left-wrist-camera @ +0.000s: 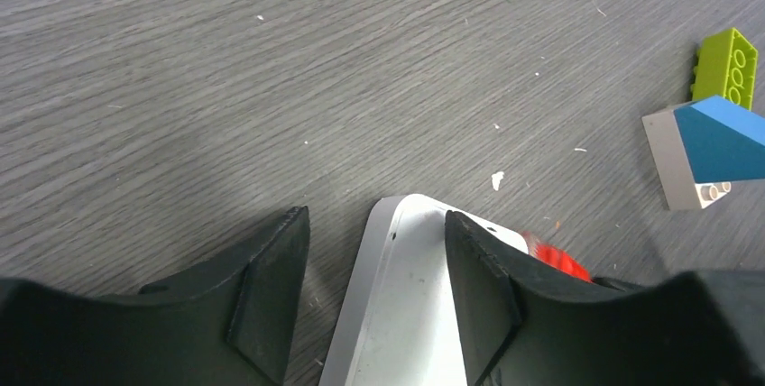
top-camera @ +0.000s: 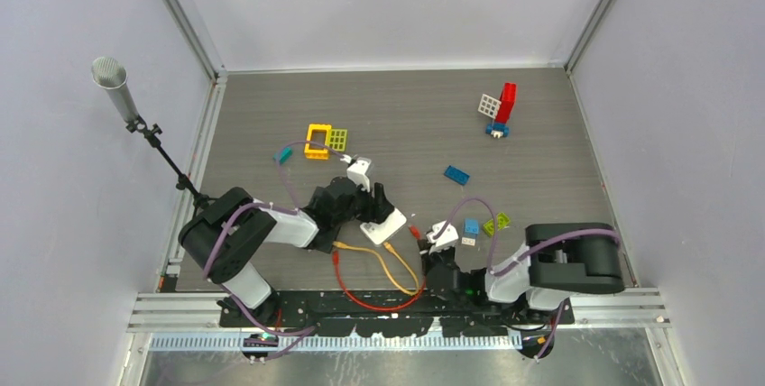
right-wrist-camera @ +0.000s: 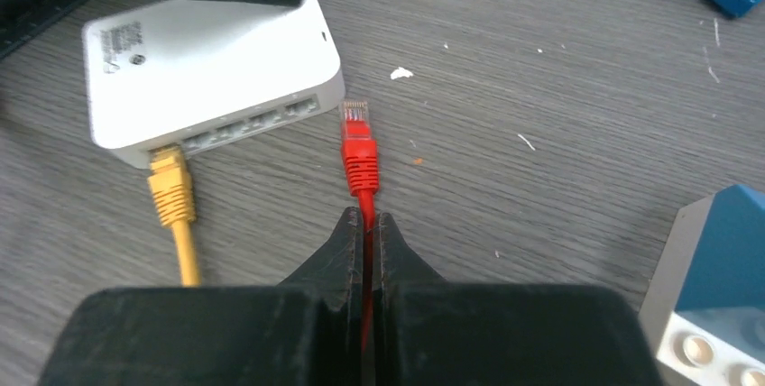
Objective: Insert the plug into the switch port
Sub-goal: Insert the connector into the switch port.
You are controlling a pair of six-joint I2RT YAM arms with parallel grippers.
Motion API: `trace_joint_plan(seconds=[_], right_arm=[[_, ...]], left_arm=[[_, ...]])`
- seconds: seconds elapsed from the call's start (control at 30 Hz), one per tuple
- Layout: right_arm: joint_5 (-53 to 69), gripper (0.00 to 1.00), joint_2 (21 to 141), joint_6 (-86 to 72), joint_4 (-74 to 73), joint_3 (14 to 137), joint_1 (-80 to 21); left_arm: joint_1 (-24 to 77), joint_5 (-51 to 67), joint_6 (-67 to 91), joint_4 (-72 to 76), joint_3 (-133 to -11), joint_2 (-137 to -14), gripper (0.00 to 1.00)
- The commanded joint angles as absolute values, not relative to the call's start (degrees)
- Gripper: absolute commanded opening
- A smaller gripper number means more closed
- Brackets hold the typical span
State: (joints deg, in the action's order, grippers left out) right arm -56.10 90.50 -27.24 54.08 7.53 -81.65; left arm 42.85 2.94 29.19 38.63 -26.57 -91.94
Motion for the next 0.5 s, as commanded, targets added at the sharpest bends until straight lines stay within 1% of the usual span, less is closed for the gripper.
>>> trace_joint_plan(seconds=[0.0, 0.1, 0.17, 0.2, 0.27, 0.37, 0.47], right_arm=[[-67.6, 0.0, 82.1, -37.6, 30.6, 11.8, -86.0], [-72.9, 0.01, 76.8, -45.6, 16.6, 13.6, -89.1], [-72.7, 0.0, 74.8, -45.6, 15.6, 13.1, -90.3], [-71.3, 0.0, 74.6, -42.1, 18.4, 12.3, -90.5], [-67.7, 0.0, 76.0, -34.2, 29.3, 10.1, -90.6], [-63.7, 0.0, 82.1, -24.4, 43.4, 8.2, -90.5], [-60.4, 0.0, 89.3, -18.1, 54.9, 7.7, -89.7]], left_arm=[[43.0, 1.3, 27.4, 33.0, -27.7, -93.4, 0.57], [43.0, 0.9, 27.5, 31.3, -28.0, -93.5, 0.54], [43.0, 0.9, 27.7, 30.8, -28.2, -93.6, 0.53], [43.0, 0.9, 27.8, 30.5, -28.3, -93.8, 0.52], [43.0, 1.0, 28.2, 30.3, -28.3, -94.1, 0.51], [43.0, 1.0, 28.6, 30.1, -28.2, -94.5, 0.49], [42.9, 0.8, 28.9, 29.9, -28.0, -94.4, 0.49]])
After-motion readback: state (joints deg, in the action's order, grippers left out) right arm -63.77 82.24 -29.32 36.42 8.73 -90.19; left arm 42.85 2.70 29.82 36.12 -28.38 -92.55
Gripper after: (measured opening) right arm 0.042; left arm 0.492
